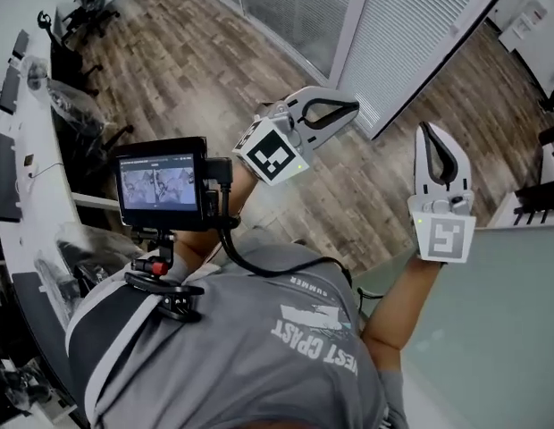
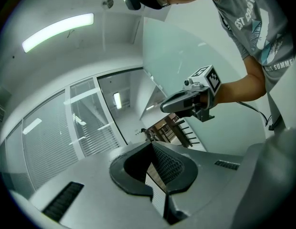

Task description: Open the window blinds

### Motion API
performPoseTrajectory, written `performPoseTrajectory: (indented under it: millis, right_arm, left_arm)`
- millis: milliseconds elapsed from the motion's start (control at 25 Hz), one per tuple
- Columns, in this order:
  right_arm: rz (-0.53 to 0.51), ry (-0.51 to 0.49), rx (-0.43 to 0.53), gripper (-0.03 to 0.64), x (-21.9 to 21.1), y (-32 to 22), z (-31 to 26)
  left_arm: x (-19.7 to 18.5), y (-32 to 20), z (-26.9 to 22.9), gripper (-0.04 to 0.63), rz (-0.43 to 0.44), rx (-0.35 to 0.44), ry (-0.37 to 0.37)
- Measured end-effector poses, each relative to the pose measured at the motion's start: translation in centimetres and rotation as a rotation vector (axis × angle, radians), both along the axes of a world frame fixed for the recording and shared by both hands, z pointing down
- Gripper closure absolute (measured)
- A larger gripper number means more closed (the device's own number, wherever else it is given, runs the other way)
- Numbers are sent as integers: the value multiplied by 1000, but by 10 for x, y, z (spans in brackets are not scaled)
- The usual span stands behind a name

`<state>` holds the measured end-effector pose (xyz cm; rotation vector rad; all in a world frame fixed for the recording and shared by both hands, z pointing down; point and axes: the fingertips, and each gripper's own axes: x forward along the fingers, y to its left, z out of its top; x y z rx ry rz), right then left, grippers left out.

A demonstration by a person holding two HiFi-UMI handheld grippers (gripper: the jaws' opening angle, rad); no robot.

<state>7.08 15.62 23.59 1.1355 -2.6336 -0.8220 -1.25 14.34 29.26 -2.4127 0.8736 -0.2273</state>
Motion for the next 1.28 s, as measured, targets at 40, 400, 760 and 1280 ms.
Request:
performPoseTrajectory:
  millis: [40, 400, 760, 1280]
  right_arm:
    - [-11, -8, 3, 611, 1, -8, -3]
    - [-17, -15, 4, 611, 16, -50, -5]
    - [58, 24, -11, 611, 32, -130, 2]
    - [196, 215, 74, 611, -4, -275, 13]
  left_arm:
    - [2, -8, -3, 592, -4, -1, -2]
    - [18, -55, -14, 592, 7, 19, -9]
    - [38, -143, -10, 592, 84, 27, 19]
    - [10, -285, -13, 592, 173, 62, 9]
